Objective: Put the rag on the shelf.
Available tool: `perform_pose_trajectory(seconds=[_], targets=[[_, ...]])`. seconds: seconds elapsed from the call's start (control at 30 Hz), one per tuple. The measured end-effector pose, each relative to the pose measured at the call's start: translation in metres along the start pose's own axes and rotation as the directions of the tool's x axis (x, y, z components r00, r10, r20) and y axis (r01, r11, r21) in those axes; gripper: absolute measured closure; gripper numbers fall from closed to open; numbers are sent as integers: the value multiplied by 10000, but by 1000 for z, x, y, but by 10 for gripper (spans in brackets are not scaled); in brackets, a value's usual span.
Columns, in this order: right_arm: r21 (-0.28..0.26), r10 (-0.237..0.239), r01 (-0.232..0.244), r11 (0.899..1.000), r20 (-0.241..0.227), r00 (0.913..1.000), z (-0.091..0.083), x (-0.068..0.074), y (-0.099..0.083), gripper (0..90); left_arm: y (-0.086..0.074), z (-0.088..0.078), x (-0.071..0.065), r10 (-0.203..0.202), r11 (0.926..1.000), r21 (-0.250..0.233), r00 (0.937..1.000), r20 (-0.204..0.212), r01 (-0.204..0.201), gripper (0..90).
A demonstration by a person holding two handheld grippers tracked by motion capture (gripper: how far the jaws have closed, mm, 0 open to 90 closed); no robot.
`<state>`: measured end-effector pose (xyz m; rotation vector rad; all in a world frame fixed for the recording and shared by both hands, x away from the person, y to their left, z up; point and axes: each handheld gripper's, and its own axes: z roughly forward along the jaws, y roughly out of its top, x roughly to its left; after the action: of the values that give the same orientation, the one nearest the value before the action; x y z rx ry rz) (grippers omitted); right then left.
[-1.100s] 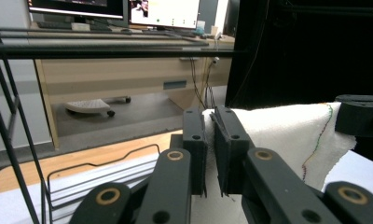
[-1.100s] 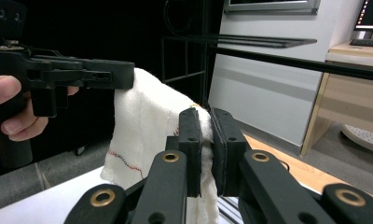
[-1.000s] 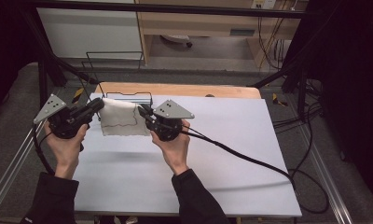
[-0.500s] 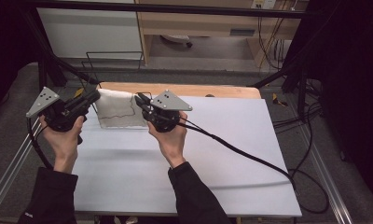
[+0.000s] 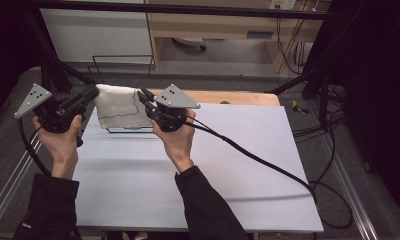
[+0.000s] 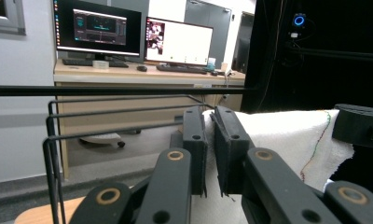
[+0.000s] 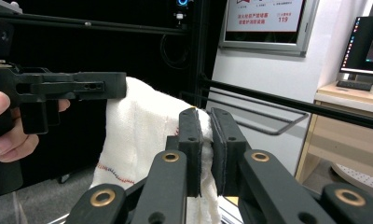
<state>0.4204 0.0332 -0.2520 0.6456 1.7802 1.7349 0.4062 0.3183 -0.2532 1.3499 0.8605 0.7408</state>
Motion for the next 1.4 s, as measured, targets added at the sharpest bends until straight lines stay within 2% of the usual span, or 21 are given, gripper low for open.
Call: perform_pose_trajectory(seconds=[0.43, 0.73, 0.97, 1.4], targets=[[-159, -60, 61, 9999, 19, 10000, 19, -1, 17, 837, 18, 2, 11, -111, 9996, -262, 9996, -250, 104, 836], [-359, -202, 205, 9991, 114, 9997, 30, -3, 34, 837, 34, 4, 16, -31, 9988, -479, 9992, -396, 12, 836], [-482, -79, 88, 9988, 175, 9998, 37, -5, 42, 837, 44, 9, 19, 21, 9982, -595, 9986, -524, -52, 837], [-631, -331, 346, 9974, 243, 9992, 53, -5, 62, 837, 63, 12, 30, -67, 9958, -914, 9975, -702, 2, 837]])
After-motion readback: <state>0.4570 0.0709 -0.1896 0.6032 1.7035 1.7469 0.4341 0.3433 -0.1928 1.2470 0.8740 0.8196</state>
